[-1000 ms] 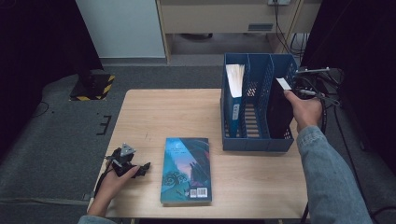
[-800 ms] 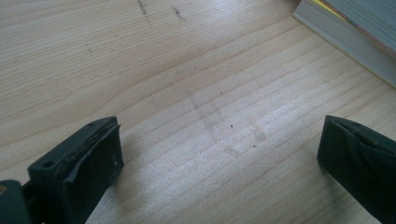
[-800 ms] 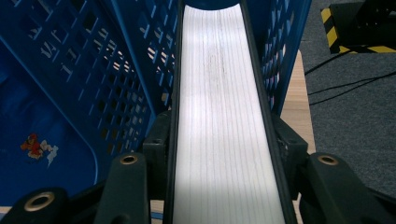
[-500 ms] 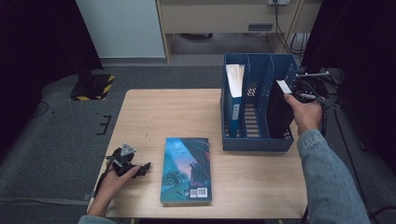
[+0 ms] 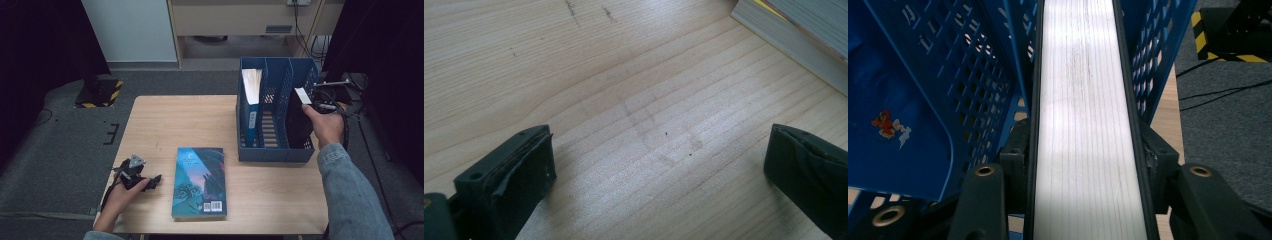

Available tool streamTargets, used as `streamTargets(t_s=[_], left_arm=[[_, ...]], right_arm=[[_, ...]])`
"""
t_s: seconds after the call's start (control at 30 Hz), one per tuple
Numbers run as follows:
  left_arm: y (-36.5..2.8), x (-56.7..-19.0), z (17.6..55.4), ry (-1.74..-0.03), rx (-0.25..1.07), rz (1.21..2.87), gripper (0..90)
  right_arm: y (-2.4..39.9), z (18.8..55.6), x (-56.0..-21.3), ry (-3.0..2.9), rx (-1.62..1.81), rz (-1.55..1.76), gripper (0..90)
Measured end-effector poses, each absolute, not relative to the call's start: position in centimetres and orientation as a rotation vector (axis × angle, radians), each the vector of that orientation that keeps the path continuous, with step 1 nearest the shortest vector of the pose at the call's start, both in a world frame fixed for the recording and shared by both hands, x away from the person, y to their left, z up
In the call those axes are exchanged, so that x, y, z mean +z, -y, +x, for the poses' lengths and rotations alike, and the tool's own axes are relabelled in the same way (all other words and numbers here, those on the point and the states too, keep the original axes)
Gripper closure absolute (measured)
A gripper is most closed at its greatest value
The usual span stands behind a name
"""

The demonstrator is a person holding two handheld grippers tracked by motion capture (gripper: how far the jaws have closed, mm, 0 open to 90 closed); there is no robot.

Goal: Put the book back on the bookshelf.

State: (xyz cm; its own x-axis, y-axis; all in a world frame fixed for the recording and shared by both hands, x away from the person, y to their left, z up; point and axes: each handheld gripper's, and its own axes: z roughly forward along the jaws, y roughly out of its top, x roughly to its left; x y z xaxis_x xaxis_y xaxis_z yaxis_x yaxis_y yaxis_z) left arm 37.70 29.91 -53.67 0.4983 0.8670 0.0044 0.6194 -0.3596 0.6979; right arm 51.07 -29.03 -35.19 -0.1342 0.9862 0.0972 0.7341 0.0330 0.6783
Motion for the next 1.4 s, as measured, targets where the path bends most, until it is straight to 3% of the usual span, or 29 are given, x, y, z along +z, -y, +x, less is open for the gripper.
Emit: streamTargets(t_s=[1.4], left_arm=[[-29.8,-53.7,37.8,-1.209,0.496,2.103,0.0]], right_arm=[[28.9,49.5,-36.0,-1.928,0.899,1.771,44.3]])
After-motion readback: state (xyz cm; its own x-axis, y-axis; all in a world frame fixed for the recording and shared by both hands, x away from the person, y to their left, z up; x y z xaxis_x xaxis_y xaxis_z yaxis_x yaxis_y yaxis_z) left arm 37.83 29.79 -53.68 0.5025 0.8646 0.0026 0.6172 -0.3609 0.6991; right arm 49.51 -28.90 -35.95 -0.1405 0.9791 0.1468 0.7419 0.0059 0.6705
